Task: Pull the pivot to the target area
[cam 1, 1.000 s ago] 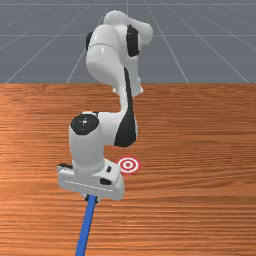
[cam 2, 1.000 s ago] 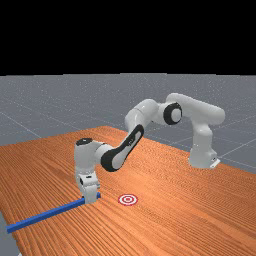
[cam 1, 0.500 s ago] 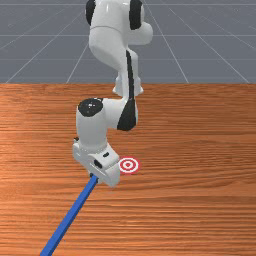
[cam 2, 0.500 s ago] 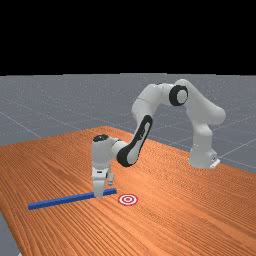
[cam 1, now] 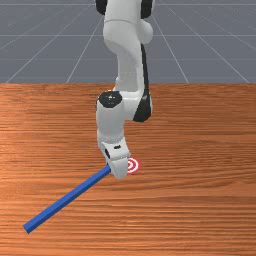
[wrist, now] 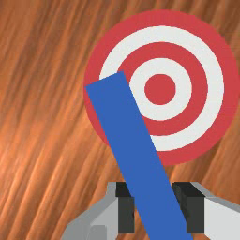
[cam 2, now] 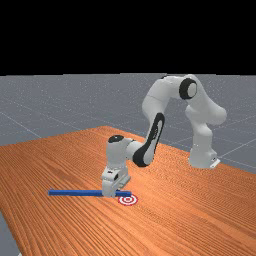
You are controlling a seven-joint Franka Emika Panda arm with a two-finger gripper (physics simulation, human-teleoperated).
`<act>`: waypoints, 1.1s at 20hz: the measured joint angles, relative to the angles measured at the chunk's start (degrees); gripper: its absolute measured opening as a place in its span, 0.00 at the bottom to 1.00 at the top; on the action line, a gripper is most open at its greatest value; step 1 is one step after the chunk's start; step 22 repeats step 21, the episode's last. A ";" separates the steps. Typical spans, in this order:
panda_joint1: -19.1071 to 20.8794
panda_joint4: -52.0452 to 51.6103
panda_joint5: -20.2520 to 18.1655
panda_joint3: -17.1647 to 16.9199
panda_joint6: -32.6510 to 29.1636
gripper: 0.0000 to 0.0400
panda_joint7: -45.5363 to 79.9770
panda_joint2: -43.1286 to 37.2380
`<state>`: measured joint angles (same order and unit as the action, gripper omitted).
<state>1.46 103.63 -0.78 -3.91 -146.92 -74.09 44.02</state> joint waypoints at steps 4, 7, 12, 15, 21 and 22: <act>-7.01 -0.10 -1.97 -1.39 0.68 0.32 13.45 0.03; -12.50 -1.39 -3.45 -2.27 1.80 0.32 23.91 0.65; -14.75 -4.08 -2.56 -1.33 3.09 0.27 23.34 1.84; -14.76 0.46 -1.69 -0.85 0.71 0.25 20.62 -0.51; -14.29 12.42 0.89 0.64 -6.48 0.24 13.79 -6.29; -14.29 12.42 0.89 0.64 -6.48 0.24 13.79 -6.29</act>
